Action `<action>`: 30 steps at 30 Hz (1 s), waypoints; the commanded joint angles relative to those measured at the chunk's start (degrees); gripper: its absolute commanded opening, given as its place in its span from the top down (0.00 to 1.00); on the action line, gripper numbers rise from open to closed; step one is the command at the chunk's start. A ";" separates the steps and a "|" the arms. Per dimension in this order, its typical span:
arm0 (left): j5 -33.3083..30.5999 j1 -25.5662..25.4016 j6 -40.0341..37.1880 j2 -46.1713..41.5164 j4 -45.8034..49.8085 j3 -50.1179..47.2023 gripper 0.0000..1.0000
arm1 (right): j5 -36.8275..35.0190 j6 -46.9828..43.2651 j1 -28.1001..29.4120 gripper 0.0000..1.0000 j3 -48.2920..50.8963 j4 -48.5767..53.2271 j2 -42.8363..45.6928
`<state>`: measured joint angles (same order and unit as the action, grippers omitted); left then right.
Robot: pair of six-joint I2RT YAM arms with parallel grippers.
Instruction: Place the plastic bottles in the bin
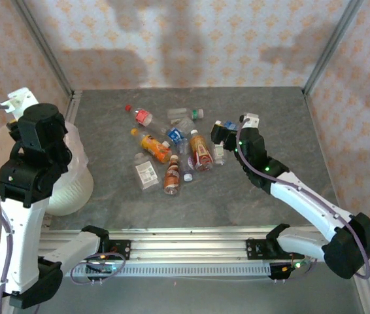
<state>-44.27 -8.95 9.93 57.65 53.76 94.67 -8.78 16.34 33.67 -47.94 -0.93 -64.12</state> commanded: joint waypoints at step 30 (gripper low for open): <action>48.05 49.20 26.13 14.57 -15.76 -20.18 0.39 | 5.41 -0.93 -0.50 0.01 -3.33 2.10 1.27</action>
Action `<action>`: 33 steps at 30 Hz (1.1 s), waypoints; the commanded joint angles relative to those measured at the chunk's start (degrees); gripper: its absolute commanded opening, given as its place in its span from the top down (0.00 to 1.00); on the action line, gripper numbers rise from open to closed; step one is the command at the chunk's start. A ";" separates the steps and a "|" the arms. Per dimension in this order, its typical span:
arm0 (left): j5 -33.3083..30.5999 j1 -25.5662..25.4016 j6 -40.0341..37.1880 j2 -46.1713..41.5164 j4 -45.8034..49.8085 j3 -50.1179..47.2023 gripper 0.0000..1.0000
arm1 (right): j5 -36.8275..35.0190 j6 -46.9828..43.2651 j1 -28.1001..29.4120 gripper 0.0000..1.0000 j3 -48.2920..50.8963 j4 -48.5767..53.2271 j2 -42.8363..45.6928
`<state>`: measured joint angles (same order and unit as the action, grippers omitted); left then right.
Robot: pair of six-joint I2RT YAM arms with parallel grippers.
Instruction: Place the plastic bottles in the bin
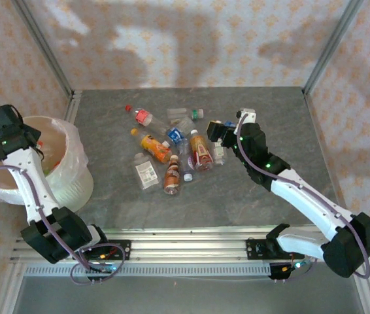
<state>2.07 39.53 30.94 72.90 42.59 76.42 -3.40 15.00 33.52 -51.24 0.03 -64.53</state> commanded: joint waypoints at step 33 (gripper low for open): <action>-6.86 -15.32 9.76 -23.09 1.69 -0.11 0.05 | 0.68 3.06 -0.37 0.01 0.63 0.80 1.56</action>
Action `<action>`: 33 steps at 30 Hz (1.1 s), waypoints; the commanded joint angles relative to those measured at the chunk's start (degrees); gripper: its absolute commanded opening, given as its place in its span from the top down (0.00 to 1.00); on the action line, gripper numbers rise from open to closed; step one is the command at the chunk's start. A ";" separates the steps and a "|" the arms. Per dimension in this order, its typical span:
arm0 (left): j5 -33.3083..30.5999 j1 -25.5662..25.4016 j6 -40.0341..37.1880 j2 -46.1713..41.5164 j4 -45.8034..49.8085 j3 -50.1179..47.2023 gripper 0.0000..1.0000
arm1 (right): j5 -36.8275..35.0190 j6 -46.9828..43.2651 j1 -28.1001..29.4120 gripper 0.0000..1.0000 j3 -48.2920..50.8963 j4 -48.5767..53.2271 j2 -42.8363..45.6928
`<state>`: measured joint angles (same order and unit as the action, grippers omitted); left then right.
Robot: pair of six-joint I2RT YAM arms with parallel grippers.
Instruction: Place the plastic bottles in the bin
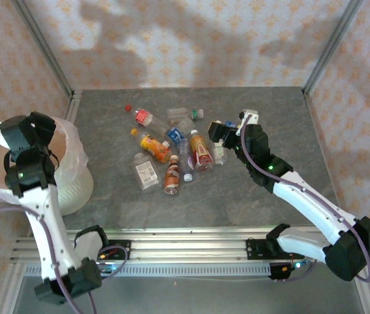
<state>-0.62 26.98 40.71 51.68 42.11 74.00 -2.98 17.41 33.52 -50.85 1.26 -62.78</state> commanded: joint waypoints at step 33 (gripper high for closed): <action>-11.83 -60.12 7.61 40.07 6.46 -6.99 0.00 | -3.94 2.42 -0.73 0.01 2.05 6.30 3.23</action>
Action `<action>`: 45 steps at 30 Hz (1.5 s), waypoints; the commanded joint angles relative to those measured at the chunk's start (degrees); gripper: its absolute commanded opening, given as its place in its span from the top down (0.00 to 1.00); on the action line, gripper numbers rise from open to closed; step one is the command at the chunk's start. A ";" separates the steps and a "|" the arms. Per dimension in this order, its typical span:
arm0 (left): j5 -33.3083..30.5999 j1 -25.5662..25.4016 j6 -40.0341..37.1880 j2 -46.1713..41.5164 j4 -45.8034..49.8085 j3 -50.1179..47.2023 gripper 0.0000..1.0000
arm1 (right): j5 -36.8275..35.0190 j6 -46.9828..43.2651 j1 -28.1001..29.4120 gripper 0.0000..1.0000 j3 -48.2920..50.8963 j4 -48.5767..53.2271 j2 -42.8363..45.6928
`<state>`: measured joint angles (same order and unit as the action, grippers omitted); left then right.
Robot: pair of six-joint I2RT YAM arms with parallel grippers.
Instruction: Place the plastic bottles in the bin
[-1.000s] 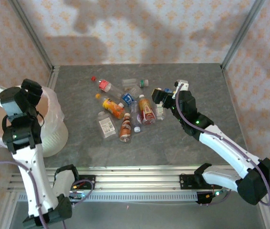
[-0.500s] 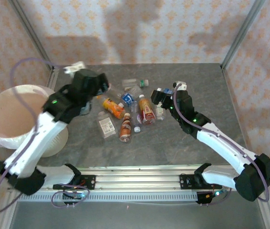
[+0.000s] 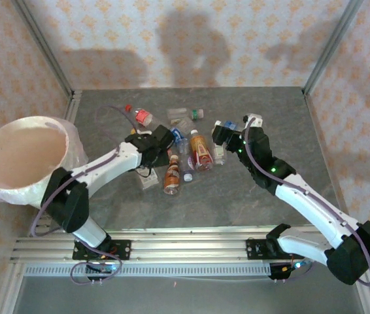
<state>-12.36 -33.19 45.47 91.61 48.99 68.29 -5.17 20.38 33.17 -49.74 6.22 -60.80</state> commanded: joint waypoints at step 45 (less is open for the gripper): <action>2.97 5.45 -6.84 -17.00 -6.50 -3.33 0.26 | 8.78 -3.65 0.14 0.01 3.91 -6.26 4.80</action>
<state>-5.41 -28.01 42.41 78.98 37.56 59.99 1.41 18.50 33.19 -47.35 4.43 -58.59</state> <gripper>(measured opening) 0.831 0.992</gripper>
